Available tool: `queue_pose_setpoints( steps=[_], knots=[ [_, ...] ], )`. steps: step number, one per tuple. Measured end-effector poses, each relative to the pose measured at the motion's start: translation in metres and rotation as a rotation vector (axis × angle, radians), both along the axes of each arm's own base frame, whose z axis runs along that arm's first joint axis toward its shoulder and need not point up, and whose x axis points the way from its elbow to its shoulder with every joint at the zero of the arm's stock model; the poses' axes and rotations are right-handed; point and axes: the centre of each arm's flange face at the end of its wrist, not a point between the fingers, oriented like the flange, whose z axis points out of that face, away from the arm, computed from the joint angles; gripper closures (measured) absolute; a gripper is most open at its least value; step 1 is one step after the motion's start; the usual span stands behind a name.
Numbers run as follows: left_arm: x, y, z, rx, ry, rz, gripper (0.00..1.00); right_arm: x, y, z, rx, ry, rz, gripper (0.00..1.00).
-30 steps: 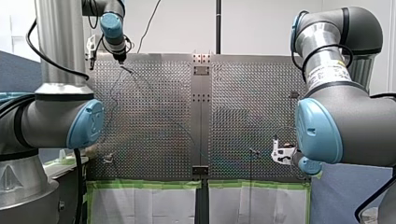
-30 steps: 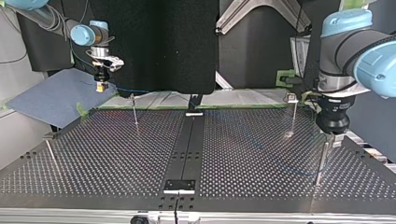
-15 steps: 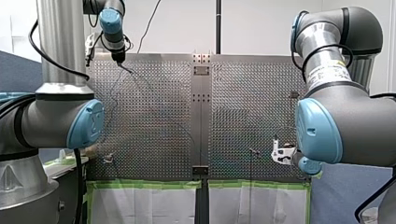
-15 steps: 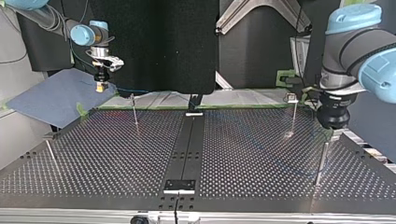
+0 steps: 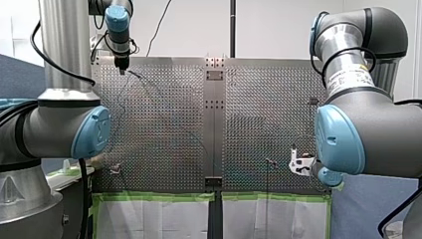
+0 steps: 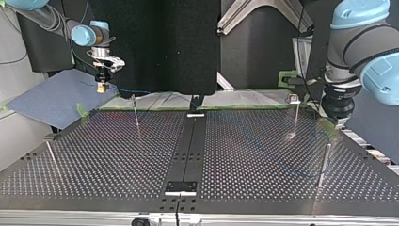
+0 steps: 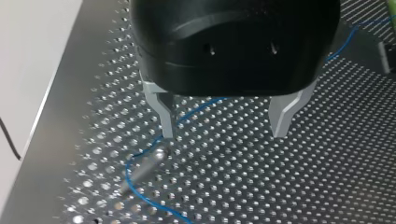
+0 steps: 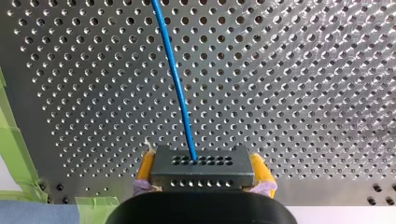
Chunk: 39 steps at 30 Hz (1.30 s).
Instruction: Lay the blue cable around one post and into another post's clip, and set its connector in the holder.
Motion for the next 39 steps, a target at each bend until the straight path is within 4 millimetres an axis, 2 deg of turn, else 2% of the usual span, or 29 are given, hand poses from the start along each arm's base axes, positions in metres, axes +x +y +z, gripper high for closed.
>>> queue_pose_setpoints(
  steps=[10,39],
  knots=[
    [-0.006,-0.0001,-0.0006,-0.001,0.036,0.003,0.02,0.0,0.0,0.0,0.001,0.0,0.0,1.0],
    [-0.0018,0.0046,0.0076,0.003,-0.032,0.017,0.02,-0.0001,0.0,-0.0001,0.001,0.0,0.0,1.0]
  ],
)
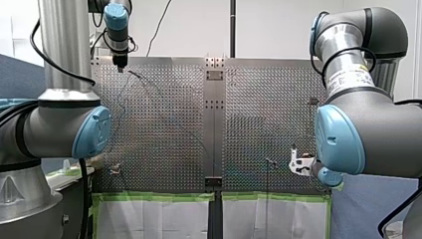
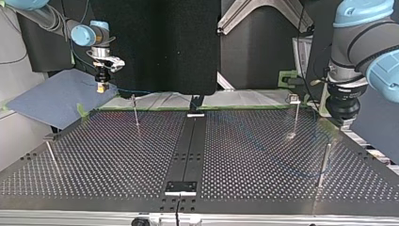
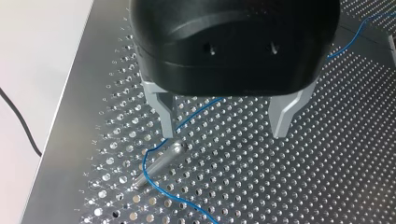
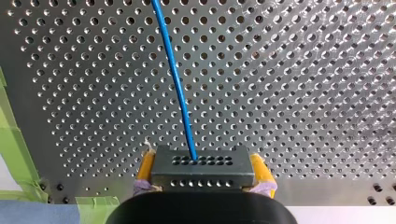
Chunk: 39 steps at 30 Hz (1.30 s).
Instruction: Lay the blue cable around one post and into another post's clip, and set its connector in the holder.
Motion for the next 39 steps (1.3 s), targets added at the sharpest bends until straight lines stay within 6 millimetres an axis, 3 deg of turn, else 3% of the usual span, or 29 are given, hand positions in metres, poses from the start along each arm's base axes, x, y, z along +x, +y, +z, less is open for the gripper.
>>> queue_pose_setpoints(
  steps=[9,14,21,39],
  knots=[
    [0.002,-0.004,0.001,-0.015,-0.018,-0.024,0.02,0.0,0.0,0.0,0.001,0.0,0.002,1.0],
    [0.005,-0.017,-0.002,-0.051,-0.052,-0.075,0.02,0.0,0.0,0.0,0.001,0.0,0.003,1.0],
    [0.003,-0.043,-0.021,-0.121,-0.067,-0.159,0.02,0.002,0.001,0.0,0.003,0.002,0.005,1.0],
    [0.006,-0.123,-0.146,-0.259,0.084,-0.358,0.02,0.004,0.002,-0.001,0.007,0.003,0.009,1.0]
  ],
)
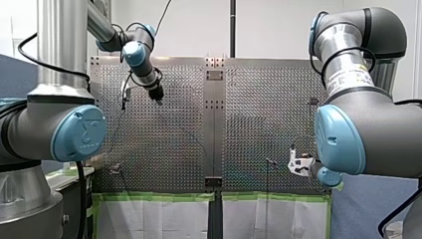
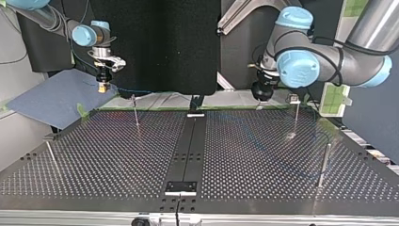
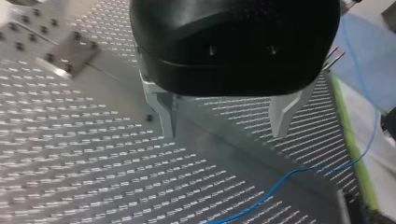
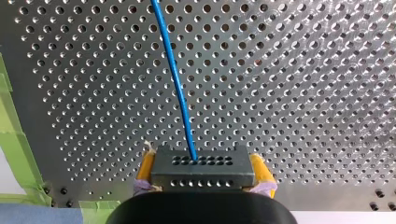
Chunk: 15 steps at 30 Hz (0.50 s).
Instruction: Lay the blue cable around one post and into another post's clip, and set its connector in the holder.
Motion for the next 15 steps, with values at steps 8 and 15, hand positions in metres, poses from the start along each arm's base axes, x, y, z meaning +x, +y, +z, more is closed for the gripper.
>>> queue_pose_setpoints(
  steps=[8,15],
  knots=[
    [-0.011,-0.028,-0.055,-0.032,0.073,-0.029,0.02,0.0,0.0,0.0,-0.002,0.0,0.001,1.0],
    [-0.03,-0.051,-0.104,-0.038,0.14,-0.08,0.02,0.001,0.0,0.0,-0.003,-0.001,0.002,1.0]
  ],
)
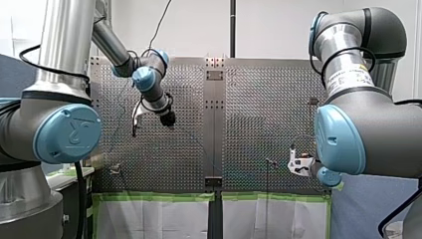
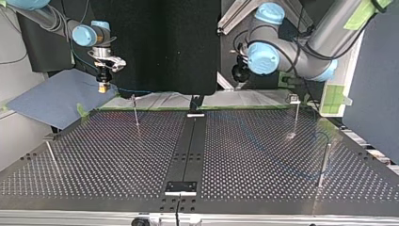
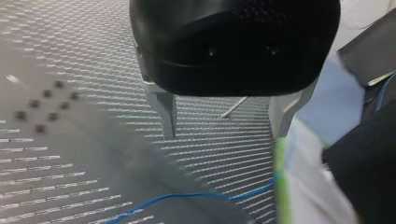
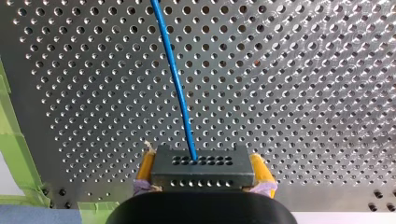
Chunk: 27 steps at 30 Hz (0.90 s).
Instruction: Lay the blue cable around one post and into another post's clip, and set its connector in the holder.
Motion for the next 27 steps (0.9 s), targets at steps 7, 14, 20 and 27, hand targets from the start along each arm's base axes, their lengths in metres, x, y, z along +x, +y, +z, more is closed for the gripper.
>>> queue_pose_setpoints(
  steps=[7,14,20,27],
  knots=[
    [-0.015,-0.029,-0.037,-0.007,0.031,-0.086,0.02,0.002,0.001,0.0,0.001,0.0,0.004,1.0],
    [-0.024,-0.055,-0.064,-0.004,0.031,-0.151,0.02,0.003,0.001,0.0,0.003,0.0,0.005,1.0],
    [-0.032,-0.077,-0.086,0.002,0.024,-0.209,0.02,0.003,0.001,0.0,0.003,0.0,0.006,1.0],
    [-0.019,-0.103,-0.098,0.007,-0.032,-0.272,0.02,0.004,0.002,0.0,0.002,-0.001,0.008,1.0]
  ],
)
